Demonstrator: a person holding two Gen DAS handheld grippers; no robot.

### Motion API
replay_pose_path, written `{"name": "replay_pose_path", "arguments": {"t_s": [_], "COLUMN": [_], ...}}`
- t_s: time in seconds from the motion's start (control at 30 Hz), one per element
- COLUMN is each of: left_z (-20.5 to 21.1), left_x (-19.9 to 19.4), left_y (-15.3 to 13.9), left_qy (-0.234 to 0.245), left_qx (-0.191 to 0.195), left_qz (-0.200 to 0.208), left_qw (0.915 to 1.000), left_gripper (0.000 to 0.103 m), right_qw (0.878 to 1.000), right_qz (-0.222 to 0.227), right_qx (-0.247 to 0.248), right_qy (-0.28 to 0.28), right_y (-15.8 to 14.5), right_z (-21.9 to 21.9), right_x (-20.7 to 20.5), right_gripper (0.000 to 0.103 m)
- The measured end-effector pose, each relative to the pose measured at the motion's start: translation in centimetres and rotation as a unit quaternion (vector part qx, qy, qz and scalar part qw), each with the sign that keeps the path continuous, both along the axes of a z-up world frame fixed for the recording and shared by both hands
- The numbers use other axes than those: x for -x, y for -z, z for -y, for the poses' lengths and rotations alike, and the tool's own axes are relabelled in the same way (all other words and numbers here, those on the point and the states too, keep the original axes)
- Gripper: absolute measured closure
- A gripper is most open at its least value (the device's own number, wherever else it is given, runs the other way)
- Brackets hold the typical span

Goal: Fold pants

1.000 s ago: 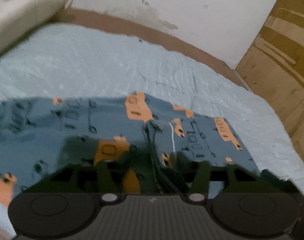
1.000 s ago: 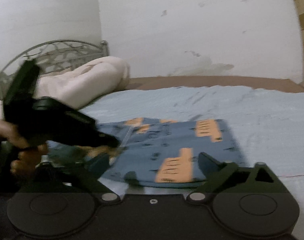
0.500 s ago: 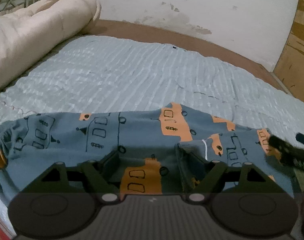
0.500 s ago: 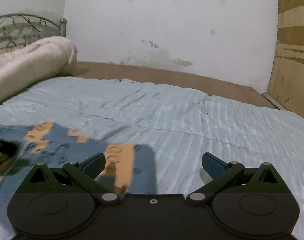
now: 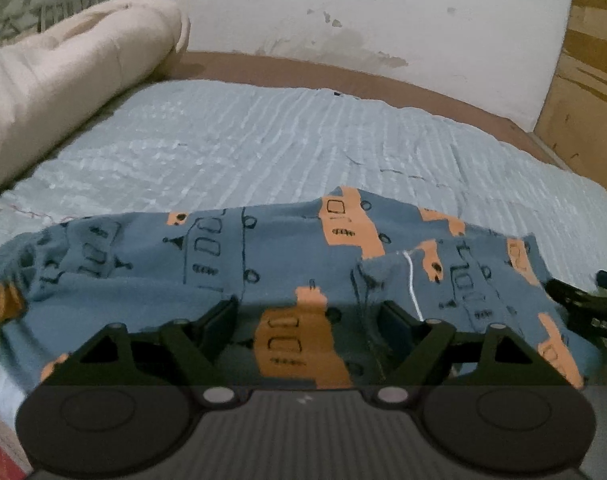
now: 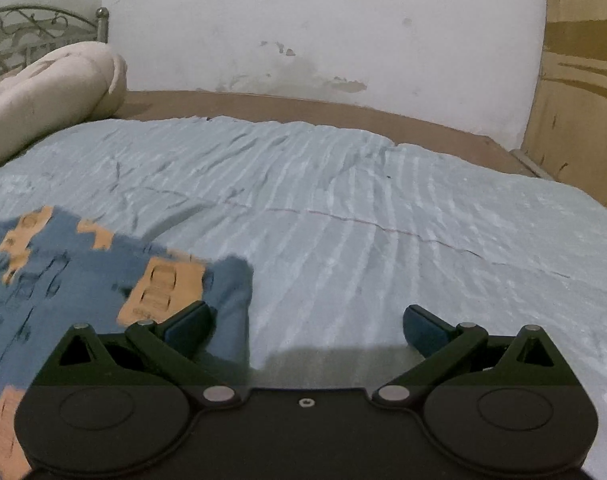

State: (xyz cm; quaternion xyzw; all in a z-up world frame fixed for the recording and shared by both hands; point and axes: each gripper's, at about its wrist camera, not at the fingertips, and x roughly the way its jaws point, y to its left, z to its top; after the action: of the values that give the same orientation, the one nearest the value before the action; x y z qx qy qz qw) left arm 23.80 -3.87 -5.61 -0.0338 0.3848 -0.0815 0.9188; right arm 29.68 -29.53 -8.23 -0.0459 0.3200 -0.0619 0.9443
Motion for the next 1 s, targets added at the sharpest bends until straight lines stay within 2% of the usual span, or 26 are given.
{"name": "replay_pose_path", "arguments": {"t_s": [0.17, 0.4, 0.53, 0.63, 0.77, 0.83, 0.93, 1.0], "left_z": [0.1, 0.5, 0.1, -0.9, -2.2, -2.7, -3.8, -4.8], "left_x": [2.7, 4.6, 4.7, 5.6, 6.9, 7.3, 7.8, 7.9], "left_y": [-0.7, 0.1, -0.2, -1.1, -2.5, -3.3, -4.5, -5.0], "left_qy": [0.003, 0.01, 0.006, -0.003, -0.029, -0.038, -0.057, -0.073], "left_qx": [-0.029, -0.065, -0.057, -0.026, -0.006, -0.009, -0.021, -0.029], "left_qz": [0.015, 0.024, 0.024, 0.029, 0.048, 0.058, 0.077, 0.085], "left_qw": [0.9995, 0.9976, 0.9981, 0.9993, 0.9984, 0.9975, 0.9952, 0.9933], "left_gripper": [0.02, 0.02, 0.02, 0.019, 0.01, 0.007, 0.001, 0.001], "right_qw": [1.0, 0.997, 0.997, 0.997, 0.993, 0.992, 0.99, 0.989], "right_qz": [-0.003, 0.03, 0.041, 0.053, 0.112, 0.126, 0.122, 0.111], "right_qx": [0.028, 0.066, 0.069, 0.06, 0.047, 0.028, 0.011, -0.002], "right_qy": [0.001, 0.003, 0.005, 0.006, 0.012, -0.012, -0.065, -0.101], "right_y": [-0.5, 0.2, 0.5, 0.2, -2.0, -3.1, -3.6, -3.7], "right_z": [-0.8, -2.1, -2.3, -2.0, -3.1, -4.4, -7.6, -9.8], "right_x": [4.4, 9.2, 9.5, 9.8, 11.4, 11.0, 8.9, 7.2], "right_gripper": [0.001, 0.001, 0.001, 0.001, 0.001, 0.001, 0.001, 0.001]}}
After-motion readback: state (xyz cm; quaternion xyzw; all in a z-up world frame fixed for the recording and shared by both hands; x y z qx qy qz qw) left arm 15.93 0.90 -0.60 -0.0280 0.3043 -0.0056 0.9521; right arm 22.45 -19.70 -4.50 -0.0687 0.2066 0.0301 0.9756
